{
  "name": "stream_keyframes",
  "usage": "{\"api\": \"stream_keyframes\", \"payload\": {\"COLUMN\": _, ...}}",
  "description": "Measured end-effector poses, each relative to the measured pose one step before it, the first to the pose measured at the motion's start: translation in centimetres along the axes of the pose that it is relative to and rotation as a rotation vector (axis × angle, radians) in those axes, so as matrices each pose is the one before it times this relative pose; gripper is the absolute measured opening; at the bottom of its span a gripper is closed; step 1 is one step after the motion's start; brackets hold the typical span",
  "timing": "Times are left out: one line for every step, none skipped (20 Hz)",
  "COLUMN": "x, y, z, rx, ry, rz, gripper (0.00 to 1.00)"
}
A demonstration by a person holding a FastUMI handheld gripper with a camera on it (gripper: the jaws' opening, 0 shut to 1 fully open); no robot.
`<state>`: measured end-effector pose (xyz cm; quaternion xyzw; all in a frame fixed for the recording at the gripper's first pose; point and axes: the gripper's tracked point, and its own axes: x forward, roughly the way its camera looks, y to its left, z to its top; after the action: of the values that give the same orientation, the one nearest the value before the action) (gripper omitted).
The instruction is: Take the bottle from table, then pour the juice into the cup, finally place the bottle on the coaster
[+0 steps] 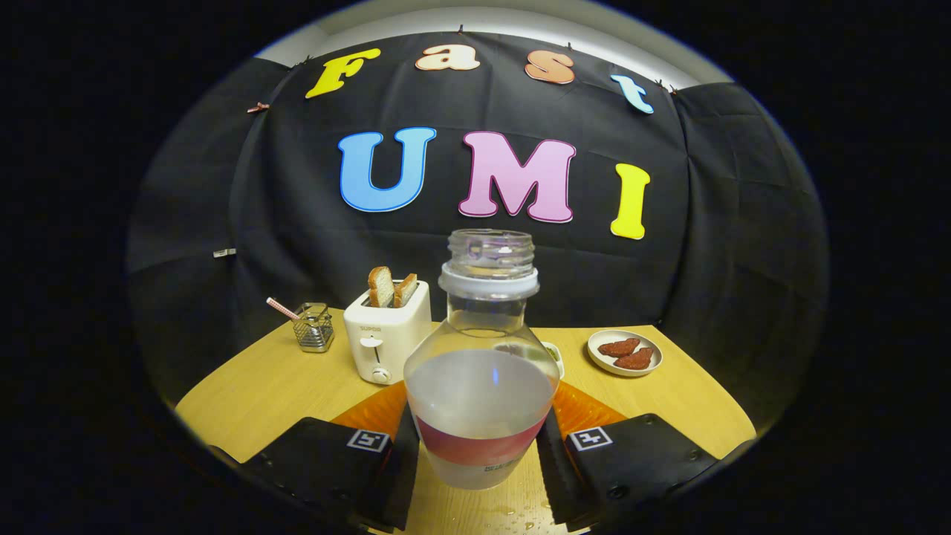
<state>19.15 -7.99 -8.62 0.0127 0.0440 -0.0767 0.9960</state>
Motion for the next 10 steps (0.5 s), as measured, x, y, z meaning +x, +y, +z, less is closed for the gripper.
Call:
{"api": "stream_keyframes", "payload": {"x": 0.987, "y": -0.079, "z": 0.19, "rx": -0.01254, "ry": -0.01031, "rz": -0.01416, "gripper": 0.73}}
{"api": "stream_keyframes", "payload": {"x": 1.232, "y": -0.036, "z": -0.076, "rx": -0.01302, "ry": -0.00607, "rz": -0.00961, "gripper": 0.73}}
{"api": "stream_keyframes", "payload": {"x": 1.334, "y": 0.241, "z": -0.586, "rx": -0.0123, "ry": 0.00286, "rz": 0.00164, "gripper": 0.73}}
{"api": "stream_keyframes", "payload": {"x": 1.241, "y": 0.691, "z": -0.972, "rx": -0.01234, "ry": 0.01387, "rz": 0.01822, "gripper": 0.73}}
{"api": "stream_keyframes", "payload": {"x": 1.233, "y": 0.146, "z": -1.017, "rx": -0.02096, "ry": 0.01341, "rz": -0.00667, "gripper": 0.73}}
{"api": "stream_keyframes", "payload": {"x": 1.322, "y": -0.389, "z": -0.804, "rx": -0.02636, "ry": 0.00518, "rz": -0.01679, "gripper": 0.73}}
{"api": "stream_keyframes", "payload": {"x": 1.276, "y": -0.169, "z": -0.59, "rx": -0.02697, "ry": -0.00257, "rz": -0.02003, "gripper": 0.73}}
{"api": "stream_keyframes", "payload": {"x": 1.305, "y": 0.206, "z": -0.466, "rx": -0.01454, "ry": -0.00159, "rz": -0.00996, "gripper": 0.73}}
{"api": "stream_keyframes", "payload": {"x": 1.2, "y": 0.24, "z": -0.644, "rx": -0.0027, "ry": 0.00648, "rz": -0.00532, "gripper": 0.73}}
{"api": "stream_keyframes", "payload": {"x": 1.024, "y": 0.139, "z": -0.7, "rx": 0.0021, "ry": 0.00732, "rz": -0.01081, "gripper": 0.73}}
